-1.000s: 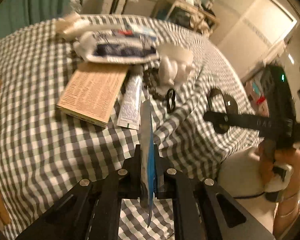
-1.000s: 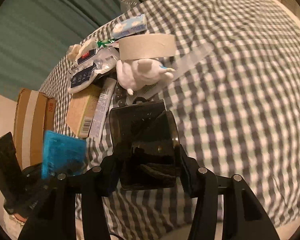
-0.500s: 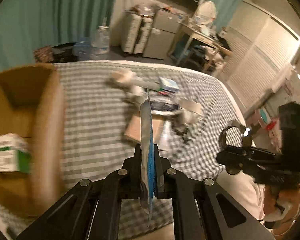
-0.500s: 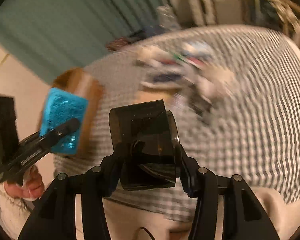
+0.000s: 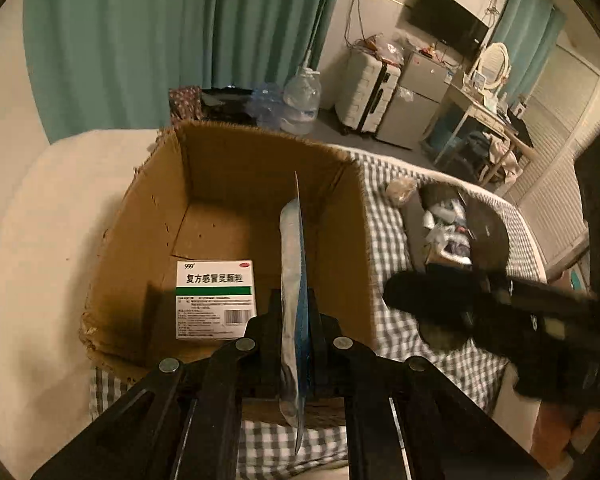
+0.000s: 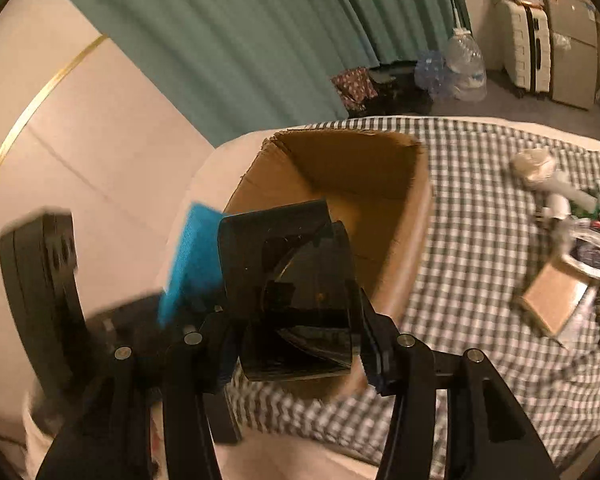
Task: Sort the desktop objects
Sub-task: 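Carry the blister pack to the cardboard box and release it with the left gripper, then reach both grippers back toward the clutter on the bed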
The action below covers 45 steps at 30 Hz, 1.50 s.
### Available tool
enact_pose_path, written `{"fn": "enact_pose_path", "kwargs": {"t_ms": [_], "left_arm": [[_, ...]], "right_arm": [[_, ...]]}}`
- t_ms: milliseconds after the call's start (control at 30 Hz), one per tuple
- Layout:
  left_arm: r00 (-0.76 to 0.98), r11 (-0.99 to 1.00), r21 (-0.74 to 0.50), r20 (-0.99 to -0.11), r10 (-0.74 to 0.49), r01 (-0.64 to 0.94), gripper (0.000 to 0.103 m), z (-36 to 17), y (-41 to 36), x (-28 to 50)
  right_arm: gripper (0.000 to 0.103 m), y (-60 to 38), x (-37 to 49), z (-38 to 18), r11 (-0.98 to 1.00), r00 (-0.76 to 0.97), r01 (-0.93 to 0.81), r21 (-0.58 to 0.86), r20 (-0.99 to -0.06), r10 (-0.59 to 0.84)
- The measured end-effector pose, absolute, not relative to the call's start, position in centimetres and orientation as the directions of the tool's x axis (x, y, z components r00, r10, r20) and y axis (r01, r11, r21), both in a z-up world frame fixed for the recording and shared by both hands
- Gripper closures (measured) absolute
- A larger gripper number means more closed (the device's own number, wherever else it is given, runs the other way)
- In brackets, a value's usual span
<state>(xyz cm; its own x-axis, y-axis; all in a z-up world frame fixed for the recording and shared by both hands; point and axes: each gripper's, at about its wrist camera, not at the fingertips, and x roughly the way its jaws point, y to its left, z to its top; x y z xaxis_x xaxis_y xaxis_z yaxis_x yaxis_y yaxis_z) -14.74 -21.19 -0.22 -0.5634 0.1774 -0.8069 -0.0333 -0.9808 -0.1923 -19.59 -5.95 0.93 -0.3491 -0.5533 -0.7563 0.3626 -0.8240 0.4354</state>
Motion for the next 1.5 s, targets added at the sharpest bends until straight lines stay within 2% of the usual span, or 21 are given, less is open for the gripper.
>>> {"fn": "enact_pose_path", "kwargs": {"t_ms": [100,167,200,233,267,300,333,433,533,633,700,733,800,900,1000,1167,1333,1500], "left_arm": [[-0.578,-0.972,-0.227,-0.785,0.221,-0.064,0.095,-1.5,-22.5,-15.2],[-0.593,-0.966,-0.248,-0.767,0.245,-0.078,0.090,-2.2,-23.6,-15.2],[-0.594,-0.967,-0.245,-0.767,0.242,-0.077,0.080,-2.5,-24.1,-15.2],[-0.594,-0.968,-0.240,-0.769,0.237,-0.076,0.060,-2.7,-24.4,-15.2],[-0.598,-0.970,-0.232,-0.768,0.229,-0.073,0.048,-2.9,-24.7,-15.2],[-0.611,-0.973,-0.219,-0.762,0.215,-0.068,0.030,-2.9,-25.0,-15.0],[-0.634,-0.975,-0.212,-0.746,0.205,-0.067,0.026,-2.8,-25.3,-14.7],[-0.669,-0.975,-0.213,-0.716,0.199,-0.062,0.021,-2.3,-25.7,-14.1],[-0.678,-0.978,-0.204,-0.713,0.178,-0.042,0.020,-1.1,-25.3,-14.0],[-0.718,-0.983,-0.177,-0.677,0.161,-0.054,0.018,0.4,-23.2,-13.0],[-0.758,-0.991,-0.118,-0.640,0.125,-0.063,0.011,1.7,-20.9,-12.0],[-0.773,-0.993,-0.099,-0.624,0.113,-0.065,0.005,2.2,-19.8,-11.5],[-0.800,-0.993,-0.091,-0.589,0.113,-0.073,0.000,3.1,-16.9,-10.7],[-0.829,-0.988,-0.123,-0.541,0.141,-0.088,0.000,4.2,-12.2,-10.5],[-0.832,-0.984,-0.139,-0.527,0.172,-0.116,0.000,4.4,-7.2,-10.4],[-0.799,-0.989,-0.110,-0.584,0.141,-0.095,0.000,1.8,-0.2,-12.2],[-0.726,-0.989,-0.093,-0.671,0.149,-0.117,0.000,-3.0,4.1,-14.8],[-0.660,-0.991,0.002,-0.746,0.089,-0.136,0.000,-9.1,6.8,-17.8]], "right_arm": [[0.052,-7.4,-21.1,0.2,-0.856,-0.381,0.322,0.404,-0.773,-0.508],[0.052,-7.5,-21.9,0.0,-0.878,-0.431,0.276,0.391,-0.767,-0.476],[0.048,-7.5,-22.1,-0.1,-0.882,-0.450,0.264,0.391,-0.759,-0.471],[0.036,-7.3,-22.2,0.0,-0.883,-0.476,0.253,0.395,-0.744,-0.469],[0.028,-6.9,-22.3,0.1,-0.883,-0.514,0.237,0.406,-0.719,-0.468],[0.022,-6.6,-22.2,0.4,-0.881,-0.540,0.230,0.413,-0.699,-0.468],[0.022,-6.4,-22.2,0.6,-0.878,-0.558,0.228,0.420,-0.682,-0.472],[0.022,-5.4,-22.5,1.4,-0.874,-0.601,0.241,0.422,-0.642,-0.476],[0.020,-3.8,-20.6,3.2,-0.894,-0.670,0.244,0.376,-0.601,-0.436],[0.013,-1.2,-18.5,5.3,-0.926,-0.751,0.232,0.297,-0.551,-0.365],[0.011,1.0,-16.6,6.5,-0.951,-0.806,0.202,0.236,-0.512,-0.298],[0.006,2.1,-15.9,6.9,-0.960,-0.827,0.188,0.208,-0.495,-0.269],[0.001,4.7,-13.9,7.7,-0.979,-0.869,0.147,0.144,-0.453,-0.198],[0.000,8.5,-11.4,8.0,-0.993,-0.922,0.101,0.063,-0.370,-0.118],[0.000,12.5,-9.9,7.6,-0.998,-0.943,0.056,0.005,-0.328,-0.055],[0.000,20.5,-10.0,4.6,-0.994,-0.932,-0.073,0.082,-0.360,0.039],[0.000,26.4,-12.5,-1.3,-0.981,-0.853,-0.121,0.151,-0.521,0.025],[0.000,28.5,-15.0,-6.2,-0.978,-0.778,-0.111,0.174,-0.628,-0.024]]}}
